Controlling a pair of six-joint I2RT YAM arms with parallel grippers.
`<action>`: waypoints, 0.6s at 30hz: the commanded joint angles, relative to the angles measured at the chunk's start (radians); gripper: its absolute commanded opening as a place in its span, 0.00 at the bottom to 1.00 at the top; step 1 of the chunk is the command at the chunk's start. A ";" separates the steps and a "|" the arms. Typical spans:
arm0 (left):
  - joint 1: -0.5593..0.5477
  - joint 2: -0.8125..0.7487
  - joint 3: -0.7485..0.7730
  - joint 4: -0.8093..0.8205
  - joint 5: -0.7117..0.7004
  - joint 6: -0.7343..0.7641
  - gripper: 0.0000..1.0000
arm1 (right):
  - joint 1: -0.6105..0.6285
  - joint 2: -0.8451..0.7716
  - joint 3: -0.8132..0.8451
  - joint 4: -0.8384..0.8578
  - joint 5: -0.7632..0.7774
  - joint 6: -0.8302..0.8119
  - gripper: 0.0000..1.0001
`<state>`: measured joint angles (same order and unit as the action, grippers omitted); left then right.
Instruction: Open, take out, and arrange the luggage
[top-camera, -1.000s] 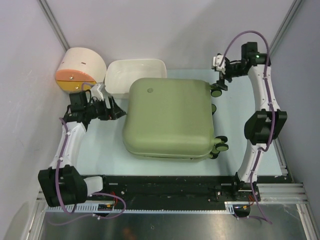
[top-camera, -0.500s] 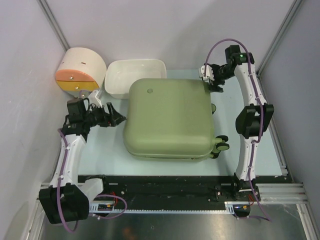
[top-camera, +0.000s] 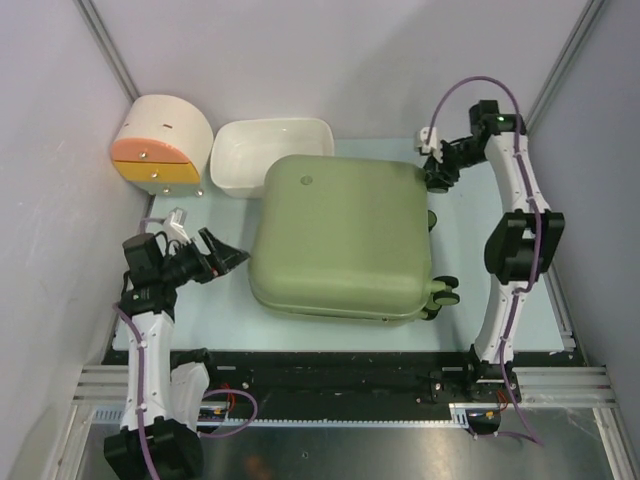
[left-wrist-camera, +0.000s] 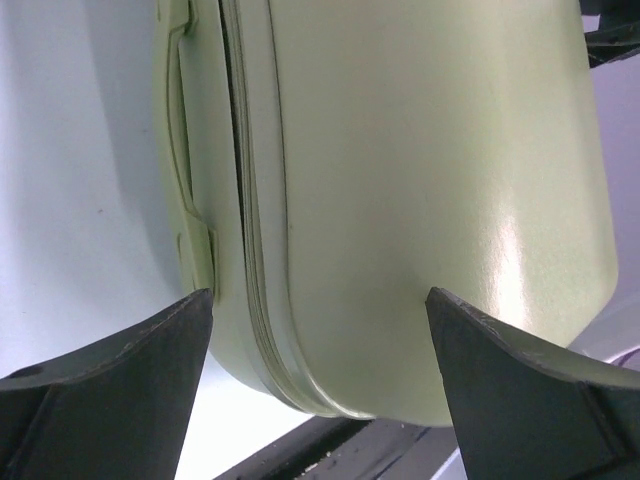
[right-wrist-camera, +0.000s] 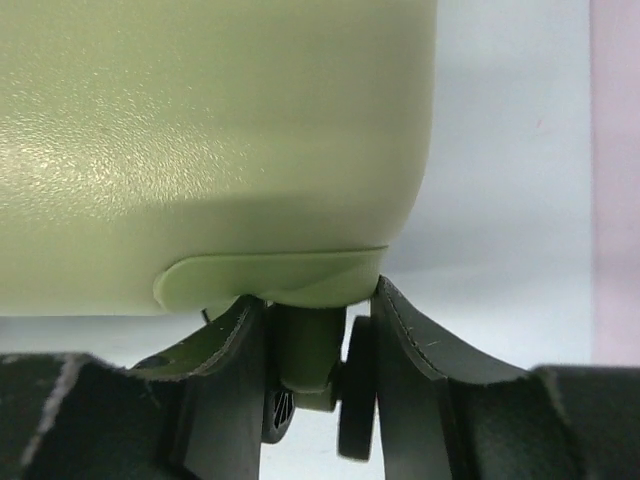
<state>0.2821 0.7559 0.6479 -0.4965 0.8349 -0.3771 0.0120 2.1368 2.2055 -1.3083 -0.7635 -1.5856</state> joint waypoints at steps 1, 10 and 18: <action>0.005 -0.018 -0.022 0.012 0.061 -0.074 0.92 | -0.239 -0.153 -0.163 -0.091 0.066 0.292 0.00; -0.092 -0.050 -0.068 0.079 0.043 -0.143 0.90 | -0.480 -0.354 -0.411 -0.184 0.089 0.236 0.00; -0.113 -0.112 -0.091 0.122 0.107 -0.192 0.94 | -0.410 -0.495 -0.423 -0.111 -0.008 0.148 1.00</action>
<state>0.1848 0.6624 0.5568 -0.3908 0.8608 -0.5461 -0.4652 1.7535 1.7359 -1.3308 -0.7067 -1.3972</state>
